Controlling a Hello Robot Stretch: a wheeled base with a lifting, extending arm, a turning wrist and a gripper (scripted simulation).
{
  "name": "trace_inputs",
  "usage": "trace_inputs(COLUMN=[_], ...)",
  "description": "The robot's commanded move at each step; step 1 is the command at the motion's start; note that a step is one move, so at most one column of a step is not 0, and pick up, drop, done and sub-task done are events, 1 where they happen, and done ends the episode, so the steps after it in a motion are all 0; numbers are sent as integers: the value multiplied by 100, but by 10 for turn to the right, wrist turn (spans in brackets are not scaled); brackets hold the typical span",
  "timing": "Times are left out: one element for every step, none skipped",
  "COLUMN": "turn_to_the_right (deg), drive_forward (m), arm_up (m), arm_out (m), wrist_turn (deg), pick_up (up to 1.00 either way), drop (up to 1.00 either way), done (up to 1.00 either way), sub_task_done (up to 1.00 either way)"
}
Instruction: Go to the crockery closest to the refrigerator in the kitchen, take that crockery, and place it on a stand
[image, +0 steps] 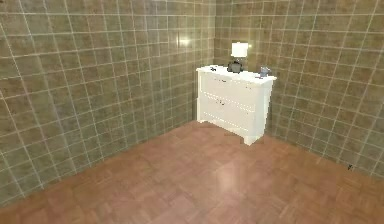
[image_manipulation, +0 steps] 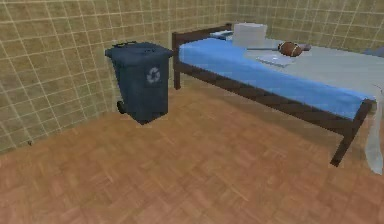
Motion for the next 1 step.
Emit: trace_inputs(turn_to_the_right=[450], drive_forward=[0], arm_up=[0], arm_out=[0], wrist_turn=[0], pick_up=[0], drop=[0], done=[0], sub_task_done=[0])
